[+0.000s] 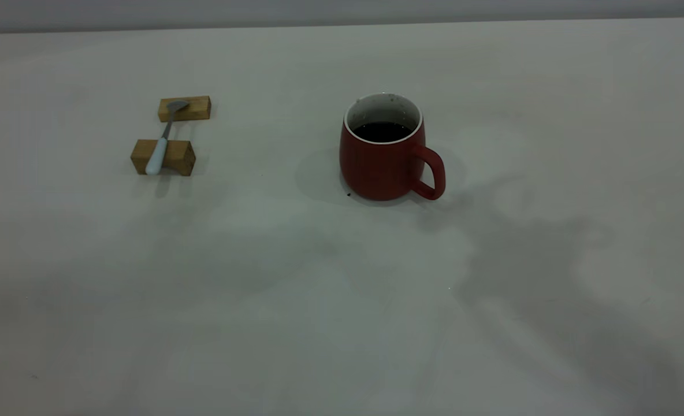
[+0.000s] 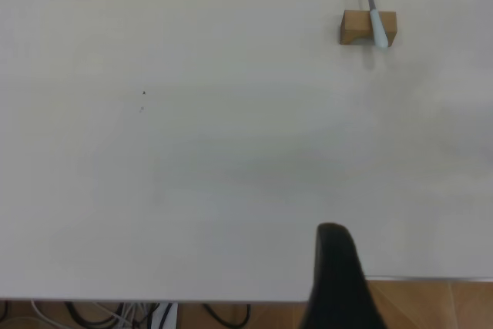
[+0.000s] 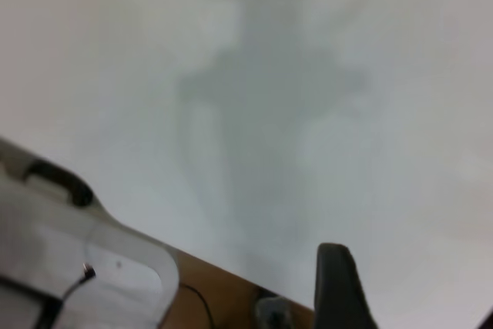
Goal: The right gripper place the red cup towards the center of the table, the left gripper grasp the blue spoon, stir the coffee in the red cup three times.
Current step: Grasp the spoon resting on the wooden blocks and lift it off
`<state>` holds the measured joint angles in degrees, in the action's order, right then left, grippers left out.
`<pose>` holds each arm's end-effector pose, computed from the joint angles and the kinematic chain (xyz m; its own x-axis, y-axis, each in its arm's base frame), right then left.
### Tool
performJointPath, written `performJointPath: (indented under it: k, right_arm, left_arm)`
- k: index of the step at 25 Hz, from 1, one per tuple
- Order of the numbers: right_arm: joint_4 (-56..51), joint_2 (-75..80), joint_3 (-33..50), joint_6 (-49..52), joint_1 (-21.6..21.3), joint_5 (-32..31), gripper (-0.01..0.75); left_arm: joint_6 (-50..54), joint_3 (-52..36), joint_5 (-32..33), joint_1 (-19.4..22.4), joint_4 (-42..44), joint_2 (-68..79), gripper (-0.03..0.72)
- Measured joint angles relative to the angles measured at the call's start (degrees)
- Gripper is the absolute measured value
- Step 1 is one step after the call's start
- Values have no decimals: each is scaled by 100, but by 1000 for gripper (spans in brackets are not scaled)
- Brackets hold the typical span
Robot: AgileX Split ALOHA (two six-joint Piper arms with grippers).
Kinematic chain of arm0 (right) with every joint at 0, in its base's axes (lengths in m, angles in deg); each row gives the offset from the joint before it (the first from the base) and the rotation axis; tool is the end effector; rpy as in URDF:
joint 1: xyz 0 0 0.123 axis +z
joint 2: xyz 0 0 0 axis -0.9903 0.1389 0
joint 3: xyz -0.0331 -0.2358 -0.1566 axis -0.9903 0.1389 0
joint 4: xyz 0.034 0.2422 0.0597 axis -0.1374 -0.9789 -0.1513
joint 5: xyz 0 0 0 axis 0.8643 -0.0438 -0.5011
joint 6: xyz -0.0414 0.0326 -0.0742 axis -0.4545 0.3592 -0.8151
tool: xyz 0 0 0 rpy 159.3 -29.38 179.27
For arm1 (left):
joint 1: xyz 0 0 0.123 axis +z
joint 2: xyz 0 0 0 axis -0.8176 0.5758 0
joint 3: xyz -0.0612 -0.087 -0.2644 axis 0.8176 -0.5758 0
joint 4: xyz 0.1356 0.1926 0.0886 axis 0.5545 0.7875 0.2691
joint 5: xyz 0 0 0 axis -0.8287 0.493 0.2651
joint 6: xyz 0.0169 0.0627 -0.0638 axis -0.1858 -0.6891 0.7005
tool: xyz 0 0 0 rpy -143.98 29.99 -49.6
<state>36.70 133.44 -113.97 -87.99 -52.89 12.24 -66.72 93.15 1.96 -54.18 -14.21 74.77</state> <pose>0.2822 0.1467 0.2895 -0.8375 -0.5127 -0.1891 -0.5016 0.8585 -0.1066 -0.0093 0.0024 0.2680 -0.5115 -0.0037 -0.8593 -0.0345 0.9993 0.0162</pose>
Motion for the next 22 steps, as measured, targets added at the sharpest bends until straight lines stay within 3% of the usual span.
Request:
performJointPath:
  k: [6, 14, 18, 22]
  right_arm:
    - [400, -1184, 629, 532, 0, -154, 568]
    - [660, -3468, 3079, 1016, -36, -69, 593]
    - [409, -4931, 4203, 1103, -406, 967, 593]
    - [205, -6476, 4812, 1077, -1029, 1102, 593]
  left_arm:
    - [0, 0, 0, 0, 0, 0, 570]
    - [0, 0, 0, 0, 0, 0, 570]
    - [0, 0, 0, 0, 0, 0, 570]
    - [0, 0, 0, 0, 0, 0, 570]
